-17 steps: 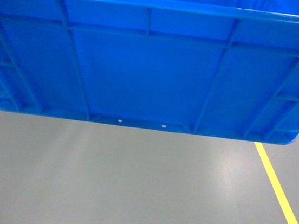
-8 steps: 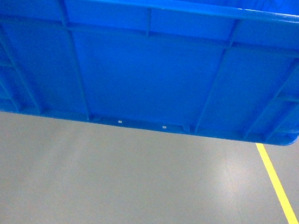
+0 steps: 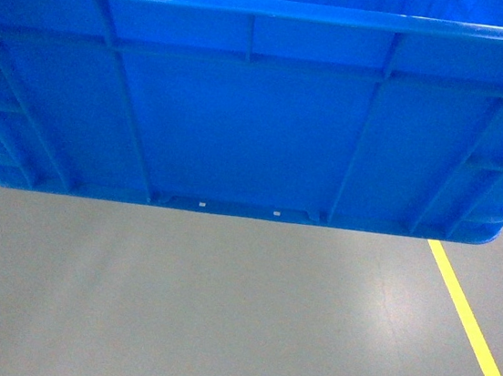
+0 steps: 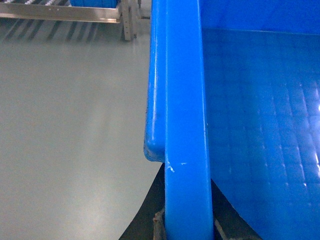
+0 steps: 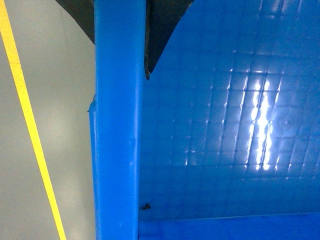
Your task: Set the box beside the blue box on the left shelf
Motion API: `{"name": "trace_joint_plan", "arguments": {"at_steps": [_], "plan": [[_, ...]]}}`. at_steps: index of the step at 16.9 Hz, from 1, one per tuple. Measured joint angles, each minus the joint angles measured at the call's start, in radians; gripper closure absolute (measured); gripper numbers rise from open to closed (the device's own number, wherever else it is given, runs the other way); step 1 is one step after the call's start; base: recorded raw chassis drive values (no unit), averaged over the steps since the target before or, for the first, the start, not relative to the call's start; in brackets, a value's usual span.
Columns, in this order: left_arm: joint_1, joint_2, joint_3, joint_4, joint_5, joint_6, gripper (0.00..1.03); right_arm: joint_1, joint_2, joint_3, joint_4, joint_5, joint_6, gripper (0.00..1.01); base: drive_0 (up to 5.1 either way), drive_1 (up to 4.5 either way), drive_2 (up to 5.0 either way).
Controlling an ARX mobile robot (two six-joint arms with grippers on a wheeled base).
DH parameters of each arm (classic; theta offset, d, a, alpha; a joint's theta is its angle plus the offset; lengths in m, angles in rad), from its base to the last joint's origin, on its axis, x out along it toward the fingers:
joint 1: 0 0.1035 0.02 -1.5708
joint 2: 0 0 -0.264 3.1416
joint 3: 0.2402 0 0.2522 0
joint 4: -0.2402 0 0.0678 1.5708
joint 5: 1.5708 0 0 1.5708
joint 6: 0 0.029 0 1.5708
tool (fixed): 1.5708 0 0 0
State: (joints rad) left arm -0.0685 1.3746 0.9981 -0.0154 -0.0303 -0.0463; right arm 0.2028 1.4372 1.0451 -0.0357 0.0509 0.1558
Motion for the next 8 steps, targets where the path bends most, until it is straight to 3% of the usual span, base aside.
{"name": "trace_joint_plan", "arguments": {"at_steps": [8], "plan": [[0.0,0.0,0.0,0.001,0.0,0.001,0.97,0.0,0.0,0.0,0.0,0.0,0.0,0.94,0.0,4.25,-4.2]]}}
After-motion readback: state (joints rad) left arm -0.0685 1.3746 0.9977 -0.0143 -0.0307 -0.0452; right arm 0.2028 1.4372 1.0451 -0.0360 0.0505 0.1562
